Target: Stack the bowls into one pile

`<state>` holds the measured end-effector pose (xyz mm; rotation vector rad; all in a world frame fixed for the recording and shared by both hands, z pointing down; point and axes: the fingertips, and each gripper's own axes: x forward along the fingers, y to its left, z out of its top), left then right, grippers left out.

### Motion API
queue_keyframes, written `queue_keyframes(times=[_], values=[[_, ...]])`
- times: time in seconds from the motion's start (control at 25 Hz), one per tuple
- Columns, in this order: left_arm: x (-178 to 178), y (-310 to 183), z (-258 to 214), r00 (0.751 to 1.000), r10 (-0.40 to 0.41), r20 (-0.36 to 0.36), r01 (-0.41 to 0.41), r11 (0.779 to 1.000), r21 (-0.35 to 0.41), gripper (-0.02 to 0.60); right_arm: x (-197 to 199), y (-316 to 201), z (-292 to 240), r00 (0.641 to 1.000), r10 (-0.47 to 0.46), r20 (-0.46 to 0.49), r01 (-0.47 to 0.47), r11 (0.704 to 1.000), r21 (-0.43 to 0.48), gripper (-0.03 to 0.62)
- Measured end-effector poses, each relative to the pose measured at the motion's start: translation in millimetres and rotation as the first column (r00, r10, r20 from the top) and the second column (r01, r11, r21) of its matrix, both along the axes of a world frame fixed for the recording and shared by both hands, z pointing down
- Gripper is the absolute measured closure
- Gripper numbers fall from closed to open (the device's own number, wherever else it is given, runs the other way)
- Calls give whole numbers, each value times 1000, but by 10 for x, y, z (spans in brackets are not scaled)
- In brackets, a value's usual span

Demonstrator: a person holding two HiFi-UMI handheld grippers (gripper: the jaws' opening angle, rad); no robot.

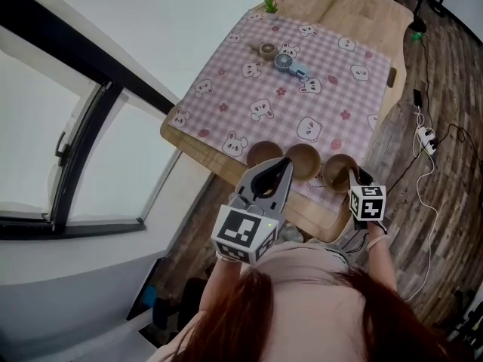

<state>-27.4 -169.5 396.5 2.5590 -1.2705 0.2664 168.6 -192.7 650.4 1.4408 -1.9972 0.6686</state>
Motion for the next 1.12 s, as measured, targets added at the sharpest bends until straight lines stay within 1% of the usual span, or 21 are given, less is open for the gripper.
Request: queue_keyframes(times=[0.12, 0.24, 0.4, 0.68, 1.12], values=[[-4, 7, -28, 1000, -9, 1, 9, 1000, 3, 569, 22, 0, -32, 1000, 11, 7, -11, 1000, -2, 571], [-30, 30, -26, 1000, -17, 1, 17, 1000, 3, 569, 4, 13, -56, 1000, 11, 29, -11, 1000, 3, 579], [-57, 84, -32, 999, -32, -2, 32, 999, 9, 569, 6, 46, -91, 999, 12, 38, -12, 1000, 14, 580], [-59, 178, -72, 999, -52, 0, 52, 998, 20, 569, 14, 80, -188, 996, 24, 87, -26, 999, 23, 580], [-93, 368, -103, 996, -85, -24, 86, 996, 21, 569, -121, 136, -509, 992, -19, 121, 9, 997, 81, 580]])
